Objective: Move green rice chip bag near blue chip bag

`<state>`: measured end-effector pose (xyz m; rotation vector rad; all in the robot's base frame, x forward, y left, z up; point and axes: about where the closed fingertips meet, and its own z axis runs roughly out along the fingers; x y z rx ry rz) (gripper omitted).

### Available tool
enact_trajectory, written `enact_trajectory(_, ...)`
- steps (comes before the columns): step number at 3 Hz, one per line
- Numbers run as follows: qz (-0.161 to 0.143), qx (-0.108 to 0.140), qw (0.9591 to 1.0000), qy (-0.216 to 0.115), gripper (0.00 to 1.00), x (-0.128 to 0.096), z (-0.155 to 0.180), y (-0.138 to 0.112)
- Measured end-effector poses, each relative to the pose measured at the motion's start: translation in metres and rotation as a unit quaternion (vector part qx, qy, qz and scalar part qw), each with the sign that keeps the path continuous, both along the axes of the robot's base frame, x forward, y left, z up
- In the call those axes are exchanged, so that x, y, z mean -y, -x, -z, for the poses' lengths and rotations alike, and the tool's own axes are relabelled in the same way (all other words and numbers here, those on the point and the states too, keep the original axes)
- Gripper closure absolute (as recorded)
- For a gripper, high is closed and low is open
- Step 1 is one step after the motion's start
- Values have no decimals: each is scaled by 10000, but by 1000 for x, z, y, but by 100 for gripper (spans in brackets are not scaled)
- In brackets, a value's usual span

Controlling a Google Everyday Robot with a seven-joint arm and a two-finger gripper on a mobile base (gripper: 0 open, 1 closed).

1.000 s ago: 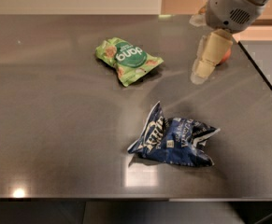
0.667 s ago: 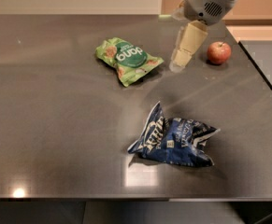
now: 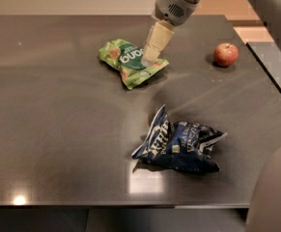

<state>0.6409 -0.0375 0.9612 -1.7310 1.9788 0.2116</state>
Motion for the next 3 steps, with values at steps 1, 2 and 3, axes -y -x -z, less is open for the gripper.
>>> enact_trajectory(1, 382, -125, 9992, 92, 0, -12, 26, -26)
enact_trajectory(2, 853, -378, 9955, 161, 0, -16, 54, -47)
enact_trajectory(3, 1280, -630, 9896, 180, 0, -18, 77, -62)
